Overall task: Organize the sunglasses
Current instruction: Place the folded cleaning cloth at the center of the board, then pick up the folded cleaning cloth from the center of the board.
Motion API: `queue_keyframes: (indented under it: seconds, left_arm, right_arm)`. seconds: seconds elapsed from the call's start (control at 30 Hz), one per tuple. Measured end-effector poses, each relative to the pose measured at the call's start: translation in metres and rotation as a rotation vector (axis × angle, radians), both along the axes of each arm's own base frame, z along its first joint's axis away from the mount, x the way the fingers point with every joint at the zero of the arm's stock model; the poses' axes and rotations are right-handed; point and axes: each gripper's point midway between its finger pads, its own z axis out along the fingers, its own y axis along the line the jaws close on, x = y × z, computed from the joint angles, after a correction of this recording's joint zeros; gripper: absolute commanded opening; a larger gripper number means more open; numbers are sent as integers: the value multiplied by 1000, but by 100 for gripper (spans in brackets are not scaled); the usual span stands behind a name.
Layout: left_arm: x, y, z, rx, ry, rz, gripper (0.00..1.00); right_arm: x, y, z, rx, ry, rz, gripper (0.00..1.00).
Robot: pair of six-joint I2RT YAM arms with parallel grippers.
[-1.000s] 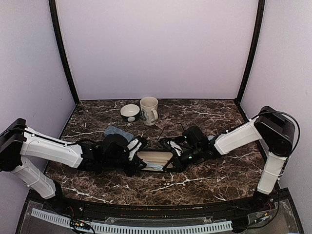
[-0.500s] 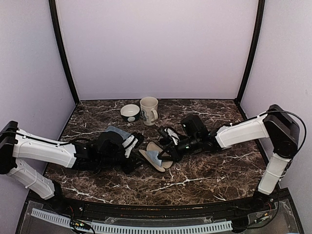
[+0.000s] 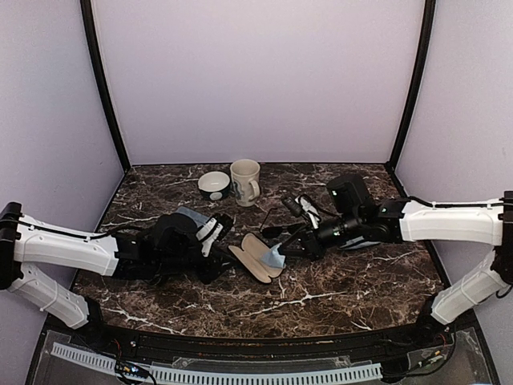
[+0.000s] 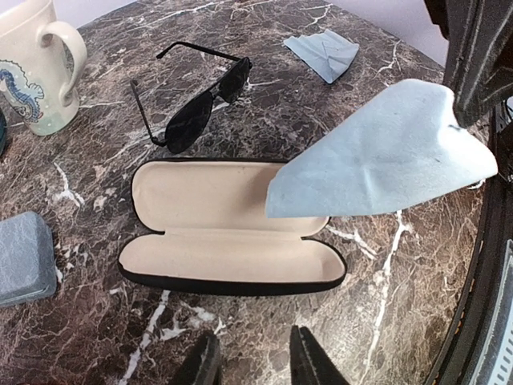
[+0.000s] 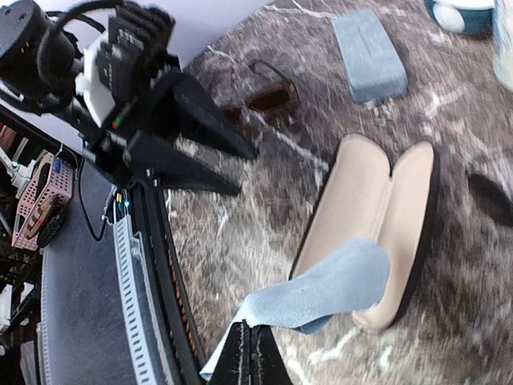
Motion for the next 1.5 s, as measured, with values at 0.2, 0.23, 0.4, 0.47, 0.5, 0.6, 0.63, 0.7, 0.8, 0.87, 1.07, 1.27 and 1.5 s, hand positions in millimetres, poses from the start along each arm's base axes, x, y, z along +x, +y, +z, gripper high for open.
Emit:
queue_keyframes:
  seconds: [0.2, 0.23, 0.4, 0.47, 0.5, 0.6, 0.63, 0.7, 0.8, 0.87, 1.07, 1.27, 1.5]
  left_arm:
    - [3, -9, -2, 11, 7, -13, 30]
    - [3, -10, -3, 12, 10, -15, 30]
    - [6, -22, -3, 11, 20, -30, 30]
    - [5, -26, -4, 14, 23, -39, 30]
    - [4, -29, -5, 15, 24, -44, 30]
    - [0, -38, -7, 22, 26, -64, 31]
    - [-1, -39, -7, 24, 26, -69, 31]
    - [-4, -44, -9, 29, 28, -81, 31]
    - [-8, -50, -11, 39, 29, -98, 31]
    - [-9, -55, -13, 46, 29, -110, 31]
    - [-14, -75, -21, 63, 44, -153, 32]
    - [-29, -114, -28, 90, 36, -279, 32]
    - [-48, -136, -43, 105, 69, -397, 32]
  right_arm:
    - [-28, -42, -36, -120, 135, -82, 0]
    - [-34, -50, -45, -144, 164, -97, 0]
    - [-47, -82, -69, -210, 254, -190, 1]
    - [-40, -96, -79, -228, 290, -262, 4]
    - [-34, -105, -86, -245, 313, -310, 7]
    - [-17, -134, -112, -330, 376, -461, 24]
    - [-13, -142, -118, -358, 392, -506, 33]
    - [-3, -161, -132, -426, 404, -600, 53]
    - [4, -180, -143, -511, 401, -695, 61]
    - [8, -186, -142, -536, 379, -723, 57]
    - [13, -179, -120, -480, 308, -718, 45]
    - [-10, -166, -120, -441, 312, -670, 41]
    - [-37, -166, -139, -434, 390, -664, 40]
